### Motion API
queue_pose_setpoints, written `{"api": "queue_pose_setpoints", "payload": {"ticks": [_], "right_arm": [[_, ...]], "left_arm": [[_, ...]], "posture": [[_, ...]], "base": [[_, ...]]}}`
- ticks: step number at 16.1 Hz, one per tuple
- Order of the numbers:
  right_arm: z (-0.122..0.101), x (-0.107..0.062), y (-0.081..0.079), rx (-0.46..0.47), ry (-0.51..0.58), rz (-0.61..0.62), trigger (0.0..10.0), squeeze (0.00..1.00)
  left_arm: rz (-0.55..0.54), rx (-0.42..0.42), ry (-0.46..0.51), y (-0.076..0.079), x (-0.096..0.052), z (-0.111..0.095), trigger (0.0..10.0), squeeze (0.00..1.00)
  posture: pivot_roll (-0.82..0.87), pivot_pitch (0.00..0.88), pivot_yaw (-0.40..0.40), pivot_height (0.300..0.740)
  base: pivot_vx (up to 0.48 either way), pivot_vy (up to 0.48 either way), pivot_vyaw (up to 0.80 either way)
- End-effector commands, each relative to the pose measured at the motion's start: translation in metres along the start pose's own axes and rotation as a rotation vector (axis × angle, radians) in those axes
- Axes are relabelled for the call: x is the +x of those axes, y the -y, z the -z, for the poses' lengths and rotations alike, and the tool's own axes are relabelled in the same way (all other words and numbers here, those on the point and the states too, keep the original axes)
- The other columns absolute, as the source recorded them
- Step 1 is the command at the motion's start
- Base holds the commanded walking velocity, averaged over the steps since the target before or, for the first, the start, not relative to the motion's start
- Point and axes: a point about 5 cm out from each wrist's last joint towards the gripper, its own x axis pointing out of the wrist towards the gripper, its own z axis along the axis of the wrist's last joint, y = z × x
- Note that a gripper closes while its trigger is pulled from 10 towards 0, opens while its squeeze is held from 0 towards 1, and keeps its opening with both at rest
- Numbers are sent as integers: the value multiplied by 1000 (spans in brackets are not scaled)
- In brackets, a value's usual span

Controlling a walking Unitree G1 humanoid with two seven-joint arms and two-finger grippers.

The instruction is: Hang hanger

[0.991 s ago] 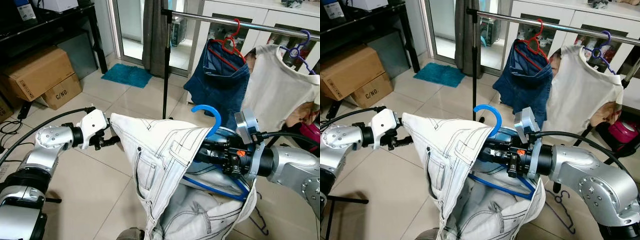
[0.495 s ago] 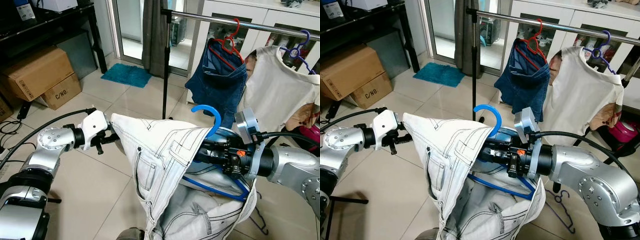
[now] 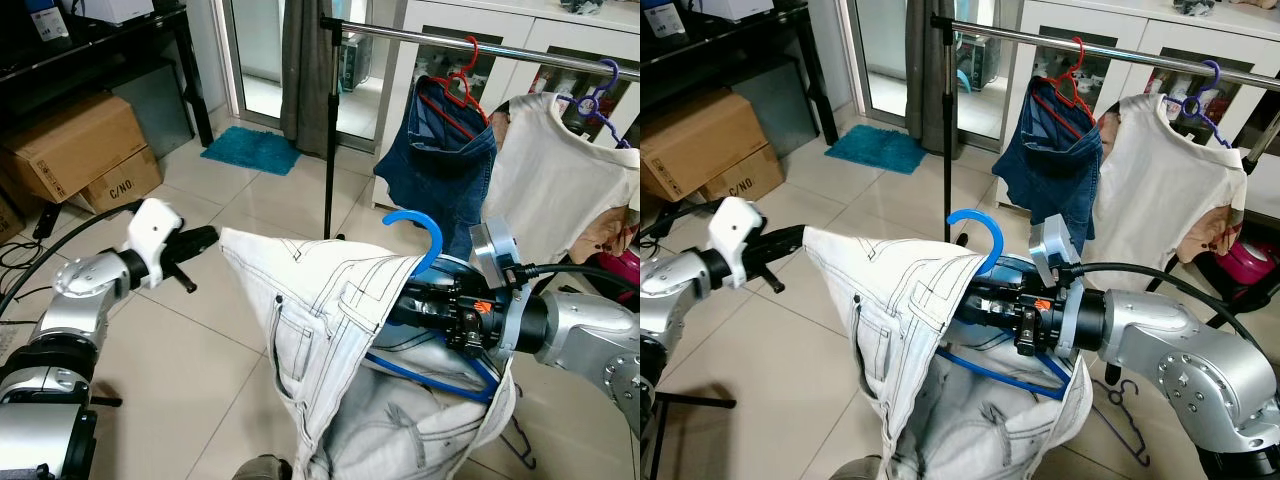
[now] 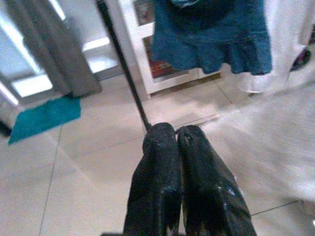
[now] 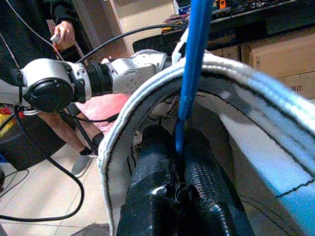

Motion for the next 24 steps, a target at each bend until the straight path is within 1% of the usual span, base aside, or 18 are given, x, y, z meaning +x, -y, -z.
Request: {"api": "queue_pose_setpoints", "payload": {"ticks": [1,3,4,5,6,7,8,10,11,12,13,14,15,16,17,19,21,24], "right_arm": [[-10,-3,-3,-35,33,-18,10000,0],[-11,-4,-3,-35,33,-19,10000,0],[-11,-4,-3,-37,32,-18,10000,0],[-12,-4,-2,-39,31,-16,10000,0],[-13,-4,0,-50,37,5,10000,0],[-14,-3,2,-53,43,25,10000,0],[-12,-3,11,-59,35,121,10000,0],[-4,-3,24,-48,11,249,10000,0],[6,-2,39,-30,2,409,10000,0],[15,-2,50,1,12,548,10000,0],[23,1,58,12,18,637,10000,0],[33,8,64,51,56,742,10000,0],[39,14,68,95,92,802,10000,0],[45,20,71,119,114,852,10000,0],[49,24,73,120,113,887,10000,0],[57,31,78,150,111,965,10000,0],[58,37,81,153,121,1000,10000,0],[53,40,89,91,129,1076,10000,0]], "left_arm": [[-36,-27,-6,-5,-3,1,0,0],[-31,-32,-17,-4,-5,5,0,0],[-9,-12,-12,-1,-5,5,0,0],[32,-6,20,2,-7,4,0,0],[-3,3,53,-1,-10,1,0,0],[-35,-2,62,-4,-12,0,2353,0],[-124,-6,77,-12,-21,0,10000,0],[-206,-31,79,-18,-32,1,10000,0],[-249,-52,105,-13,-39,-2,10000,0],[-235,-45,124,0,-43,-6,10000,0],[-199,-18,109,15,-43,-6,10000,0],[-192,-16,79,35,-39,-4,10000,0],[-212,-46,72,45,-36,-1,10000,0],[-257,-93,80,57,-31,-1,10000,0],[-289,-126,78,63,-29,-1,10000,0],[-315,-162,81,76,-24,-4,10000,0],[-333,-182,83,81,-23,-10,10000,0],[-349,-165,59,81,-24,-15,10000,0]], "posture": [[-91,0,30,740],[-90,0,27,740],[-90,0,27,740],[-90,0,27,740],[-93,0,34,740],[-93,0,34,740],[-96,0,39,740],[-93,0,40,740],[-86,0,36,740],[-86,0,36,740],[-86,0,36,740],[-57,2,21,740],[-47,2,17,740],[-42,1,17,740],[-41,1,17,740],[-39,0,19,740],[-34,0,21,740],[-30,3,28,740]], "base": [[0,0,0],[0,0,0],[0,0,0],[0,0,0],[0,0,0],[0,0,0],[0,0,0],[0,0,0],[0,0,0],[0,0,0],[0,0,0],[0,0,0],[0,0,0],[0,0,0],[240,0,0],[315,0,400],[383,0,800],[400,0,533]]}}
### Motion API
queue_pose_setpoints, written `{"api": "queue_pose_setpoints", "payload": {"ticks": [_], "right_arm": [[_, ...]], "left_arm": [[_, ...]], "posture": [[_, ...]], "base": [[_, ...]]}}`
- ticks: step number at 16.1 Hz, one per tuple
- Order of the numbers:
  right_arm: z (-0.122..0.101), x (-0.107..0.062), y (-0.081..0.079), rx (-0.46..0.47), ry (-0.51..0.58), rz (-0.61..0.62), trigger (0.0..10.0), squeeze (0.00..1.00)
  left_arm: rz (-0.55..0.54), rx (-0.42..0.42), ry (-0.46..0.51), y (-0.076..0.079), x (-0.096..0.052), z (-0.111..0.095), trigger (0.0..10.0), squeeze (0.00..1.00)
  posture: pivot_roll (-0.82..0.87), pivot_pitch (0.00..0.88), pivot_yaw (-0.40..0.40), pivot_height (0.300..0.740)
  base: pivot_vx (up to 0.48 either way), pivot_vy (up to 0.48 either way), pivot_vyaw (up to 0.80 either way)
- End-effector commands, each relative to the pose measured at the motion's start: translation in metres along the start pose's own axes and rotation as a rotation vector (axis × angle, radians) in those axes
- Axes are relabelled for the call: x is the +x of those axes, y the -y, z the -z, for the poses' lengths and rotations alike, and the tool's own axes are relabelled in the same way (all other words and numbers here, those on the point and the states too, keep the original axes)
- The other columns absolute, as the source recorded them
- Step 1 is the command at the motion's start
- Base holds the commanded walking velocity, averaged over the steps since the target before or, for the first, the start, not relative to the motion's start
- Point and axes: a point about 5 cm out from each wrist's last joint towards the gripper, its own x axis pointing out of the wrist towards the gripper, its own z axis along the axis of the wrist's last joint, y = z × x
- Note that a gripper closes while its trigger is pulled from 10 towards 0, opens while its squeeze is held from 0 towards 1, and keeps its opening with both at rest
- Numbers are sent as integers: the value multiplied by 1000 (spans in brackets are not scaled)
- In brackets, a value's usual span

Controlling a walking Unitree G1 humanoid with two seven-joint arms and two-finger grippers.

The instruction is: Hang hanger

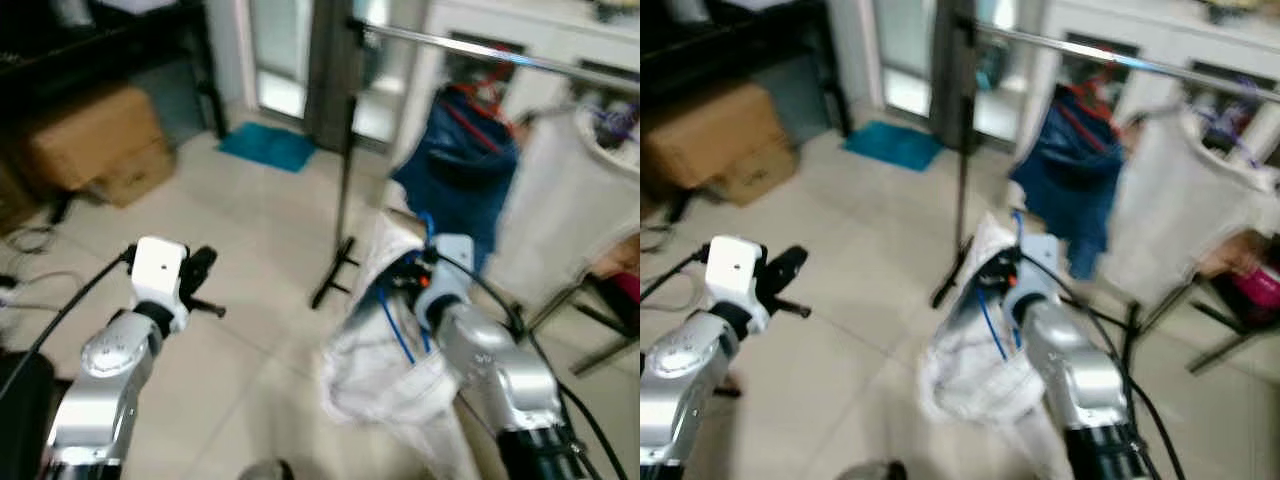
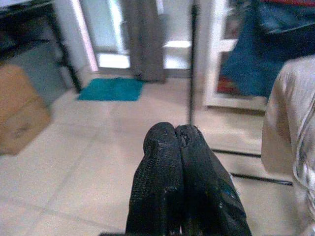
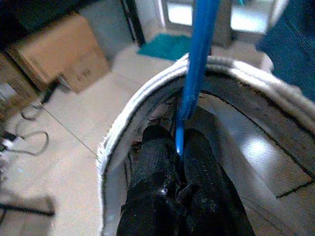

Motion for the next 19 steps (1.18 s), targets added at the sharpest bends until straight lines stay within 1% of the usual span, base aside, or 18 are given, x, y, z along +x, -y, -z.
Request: {"api": "queue_pose_setpoints", "payload": {"ticks": [1,3,7,9,11,14,16,19], "right_arm": [[-22,0,5,-33,109,32,10000,0],[-26,3,2,-31,122,52,10000,0],[-29,5,-5,-34,145,30,10000,0],[-31,6,-4,-72,152,36,10000,0],[-33,6,1,-78,162,81,10000,0],[-35,6,2,-85,163,87,10000,0],[-35,7,2,-90,162,86,10000,0],[-40,11,-3,-106,169,65,10000,0]], "left_arm": [[11,19,20,5,2,-8,10000,0],[9,30,10,5,0,-11,10000,0],[-9,33,-8,2,-5,-10,10000,0],[-6,32,2,2,-5,-12,10000,0],[10,27,18,5,-4,-15,10000,0],[19,31,10,8,-4,-15,10000,0],[22,32,11,8,-4,-16,10000,0],[31,41,14,10,-3,-16,10000,0]], "posture": [[-30,3,28,740],[-20,8,31,740],[-8,12,25,740],[-8,13,23,740],[-10,13,22,740],[-13,10,21,740],[-13,10,21,740],[-10,5,14,740]], "base": [[398,0,0],[401,0,0],[400,0,0],[403,0,0],[403,0,0],[400,0,0],[399,0,0],[401,0,0]]}}
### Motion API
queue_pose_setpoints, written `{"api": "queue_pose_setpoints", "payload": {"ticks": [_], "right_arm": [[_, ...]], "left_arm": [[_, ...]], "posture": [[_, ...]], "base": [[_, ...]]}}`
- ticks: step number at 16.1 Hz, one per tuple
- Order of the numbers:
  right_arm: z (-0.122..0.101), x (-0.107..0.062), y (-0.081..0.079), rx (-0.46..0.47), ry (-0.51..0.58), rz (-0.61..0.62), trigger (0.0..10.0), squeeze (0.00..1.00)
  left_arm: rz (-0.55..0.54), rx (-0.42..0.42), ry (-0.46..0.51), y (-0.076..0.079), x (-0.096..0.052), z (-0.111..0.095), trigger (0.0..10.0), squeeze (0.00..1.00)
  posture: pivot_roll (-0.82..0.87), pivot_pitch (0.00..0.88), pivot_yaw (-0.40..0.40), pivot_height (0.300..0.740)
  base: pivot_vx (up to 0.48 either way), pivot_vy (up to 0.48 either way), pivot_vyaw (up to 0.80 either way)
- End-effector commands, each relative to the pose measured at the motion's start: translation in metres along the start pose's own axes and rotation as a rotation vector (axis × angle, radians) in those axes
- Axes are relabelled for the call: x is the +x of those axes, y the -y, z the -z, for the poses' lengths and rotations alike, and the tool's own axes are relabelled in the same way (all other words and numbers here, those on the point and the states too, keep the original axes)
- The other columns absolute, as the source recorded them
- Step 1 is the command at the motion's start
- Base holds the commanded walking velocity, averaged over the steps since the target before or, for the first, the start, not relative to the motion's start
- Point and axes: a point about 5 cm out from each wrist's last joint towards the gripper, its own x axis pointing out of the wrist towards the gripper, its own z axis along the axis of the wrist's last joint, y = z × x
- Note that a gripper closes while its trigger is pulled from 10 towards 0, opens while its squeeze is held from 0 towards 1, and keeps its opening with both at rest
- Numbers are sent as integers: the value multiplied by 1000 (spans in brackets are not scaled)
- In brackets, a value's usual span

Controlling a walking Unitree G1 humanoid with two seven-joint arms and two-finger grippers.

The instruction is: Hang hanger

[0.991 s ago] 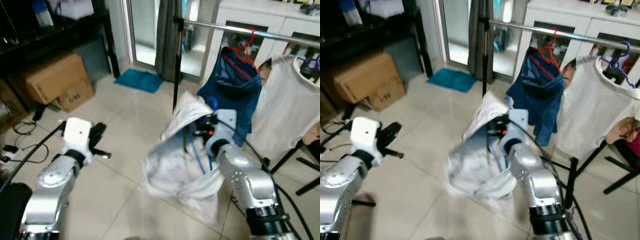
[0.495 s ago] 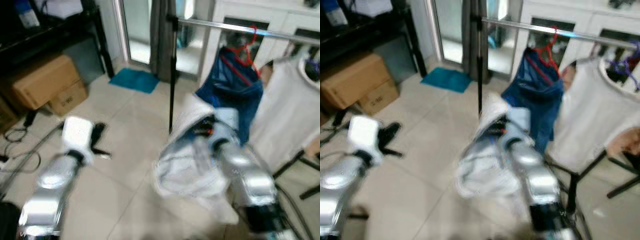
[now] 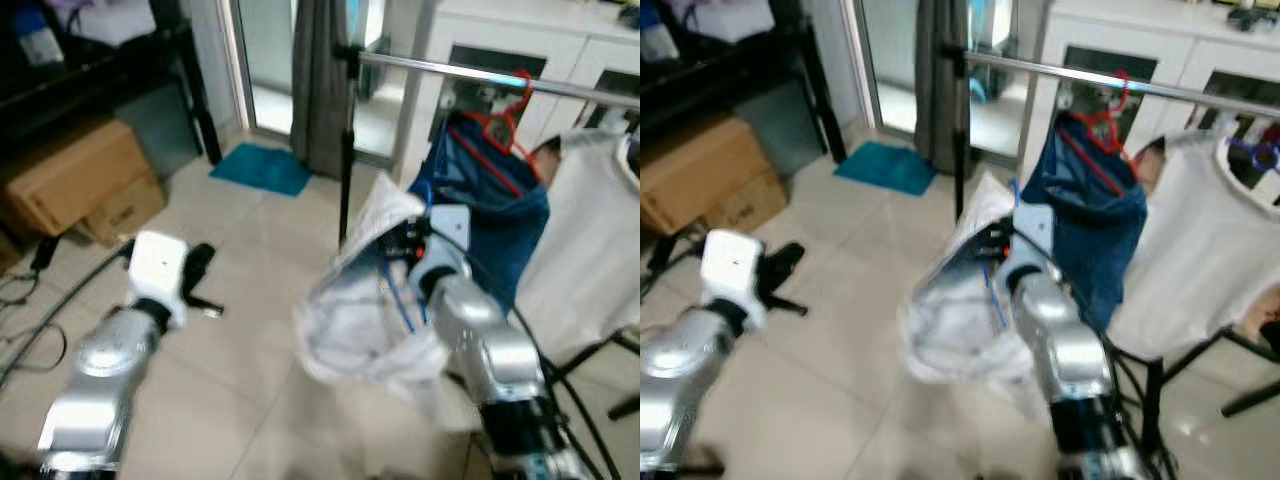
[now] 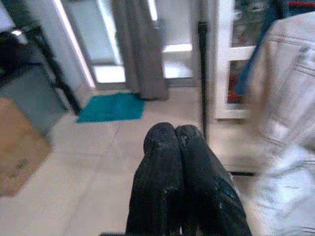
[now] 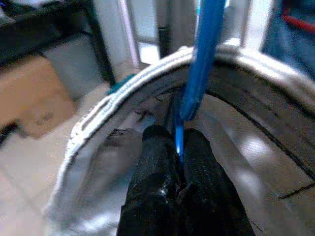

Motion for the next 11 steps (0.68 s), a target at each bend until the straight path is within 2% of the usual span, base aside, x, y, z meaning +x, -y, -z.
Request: {"api": "queue_pose_setpoints", "payload": {"ticks": [1,11], "right_arm": [[-19,2,-6,-3,77,-23,10000,0],[-31,3,-7,17,150,-12,10000,0]], "left_arm": [[-16,25,-1,-7,-3,-2,10000,0],[30,30,44,0,4,-10,10000,0]], "posture": [[-6,0,12,740],[-9,0,14,740]], "base": [[398,0,0],[400,0,0]]}}
